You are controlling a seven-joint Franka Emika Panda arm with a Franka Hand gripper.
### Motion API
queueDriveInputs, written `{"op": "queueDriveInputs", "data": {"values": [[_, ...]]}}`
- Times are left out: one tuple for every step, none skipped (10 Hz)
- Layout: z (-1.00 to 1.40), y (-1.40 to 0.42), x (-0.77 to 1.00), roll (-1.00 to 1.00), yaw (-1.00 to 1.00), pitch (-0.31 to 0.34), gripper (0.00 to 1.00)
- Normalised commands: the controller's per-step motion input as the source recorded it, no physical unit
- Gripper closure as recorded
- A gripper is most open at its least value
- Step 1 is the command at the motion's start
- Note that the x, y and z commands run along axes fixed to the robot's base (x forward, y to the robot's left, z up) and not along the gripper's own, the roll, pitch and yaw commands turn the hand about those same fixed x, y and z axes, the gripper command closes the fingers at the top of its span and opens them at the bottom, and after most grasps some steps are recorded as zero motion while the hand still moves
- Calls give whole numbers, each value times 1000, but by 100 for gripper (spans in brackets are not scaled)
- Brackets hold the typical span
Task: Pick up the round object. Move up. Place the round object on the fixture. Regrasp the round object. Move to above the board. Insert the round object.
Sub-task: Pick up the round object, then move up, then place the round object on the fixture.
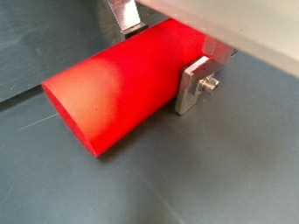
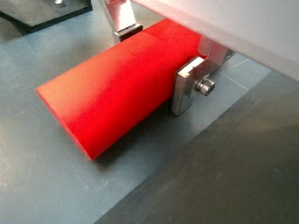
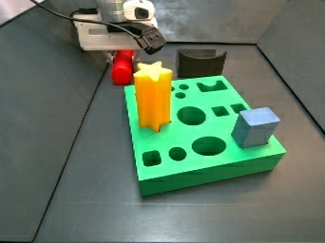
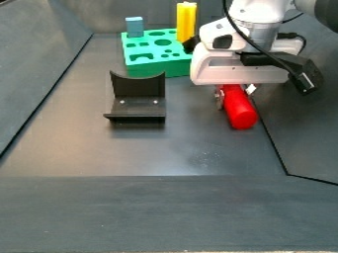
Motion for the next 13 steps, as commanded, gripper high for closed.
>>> {"op": "queueDriveInputs", "data": {"values": [[0,0,0,0,0,0,100],[0,0,0,0,0,0,100],[0,0,0,0,0,0,100],[0,0,0,0,0,0,100],[0,0,0,0,0,0,100],[833,0,0,0,0,0,100],[829,18,1,0,-20,8,100],[747,17,-18,-1,-21,35,100],[682,17,-13,-1,-21,50,100],[528,15,-10,3,-20,62,100],[401,14,-15,8,-18,55,100],[223,12,-24,15,-16,41,100],[1000,0,0,0,0,0,100]]}}
